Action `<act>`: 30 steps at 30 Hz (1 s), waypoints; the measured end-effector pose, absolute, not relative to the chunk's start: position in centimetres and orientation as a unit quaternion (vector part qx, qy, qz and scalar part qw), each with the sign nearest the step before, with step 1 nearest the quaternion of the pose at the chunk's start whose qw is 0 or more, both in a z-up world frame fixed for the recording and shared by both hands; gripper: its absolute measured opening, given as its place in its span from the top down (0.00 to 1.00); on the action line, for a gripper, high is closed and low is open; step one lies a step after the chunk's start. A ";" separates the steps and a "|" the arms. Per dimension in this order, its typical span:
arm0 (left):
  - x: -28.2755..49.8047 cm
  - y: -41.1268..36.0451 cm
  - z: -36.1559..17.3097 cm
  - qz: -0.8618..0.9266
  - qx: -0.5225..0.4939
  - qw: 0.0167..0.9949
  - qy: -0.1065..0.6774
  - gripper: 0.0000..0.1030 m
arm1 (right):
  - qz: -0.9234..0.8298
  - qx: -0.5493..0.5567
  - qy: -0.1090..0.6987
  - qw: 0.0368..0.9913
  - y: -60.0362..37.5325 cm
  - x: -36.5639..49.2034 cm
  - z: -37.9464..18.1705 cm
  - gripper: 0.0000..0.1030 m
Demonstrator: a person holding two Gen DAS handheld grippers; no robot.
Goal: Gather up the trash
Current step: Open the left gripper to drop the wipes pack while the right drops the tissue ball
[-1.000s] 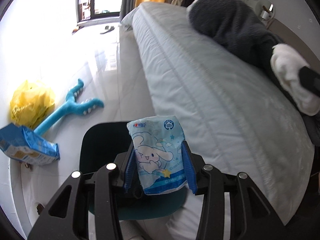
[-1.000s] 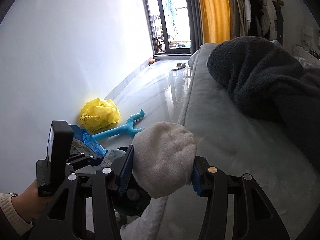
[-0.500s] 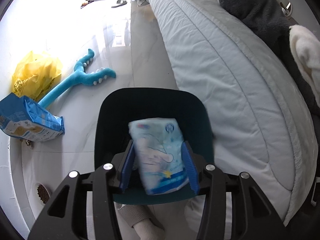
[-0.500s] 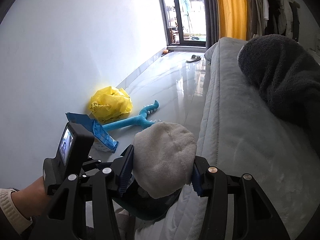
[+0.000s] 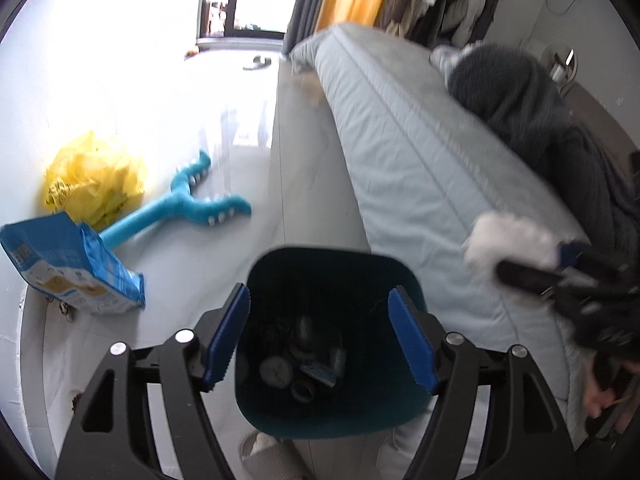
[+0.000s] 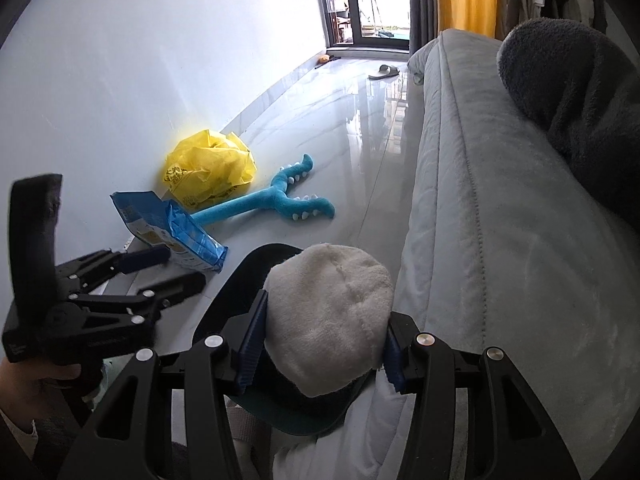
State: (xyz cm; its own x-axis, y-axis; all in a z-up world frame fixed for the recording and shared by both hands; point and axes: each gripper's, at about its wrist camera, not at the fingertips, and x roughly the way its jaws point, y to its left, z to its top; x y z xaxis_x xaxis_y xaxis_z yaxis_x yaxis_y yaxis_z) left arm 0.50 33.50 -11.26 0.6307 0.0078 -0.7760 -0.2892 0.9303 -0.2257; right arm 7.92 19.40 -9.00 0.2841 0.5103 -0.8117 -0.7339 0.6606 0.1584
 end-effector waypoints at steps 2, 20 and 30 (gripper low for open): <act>0.2 33.8 -10.6 0.090 -0.162 0.895 0.406 0.23 | 0.392 -0.131 0.461 0.786 20.0 7.9 -10.0 0.50; -1.4 33.1 -4.3 0.097 -0.115 0.944 0.294 0.08 | 0.392 -0.160 0.528 0.736 23.2 7.0 -16.5 0.47; -1.7 32.5 -2.3 0.104 -0.115 0.953 0.261 0.05 | 0.384 -0.168 0.542 0.728 23.0 6.7 -17.7 0.25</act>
State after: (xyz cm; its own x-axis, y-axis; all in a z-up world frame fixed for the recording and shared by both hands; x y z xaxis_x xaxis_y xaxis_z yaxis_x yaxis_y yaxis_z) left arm -1.72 32.47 -2.32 0.8422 0.1389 -0.5210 -0.2585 0.9519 -0.1642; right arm 6.69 23.04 -17.70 0.1176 0.3778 -0.9184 -0.7416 0.6484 0.1718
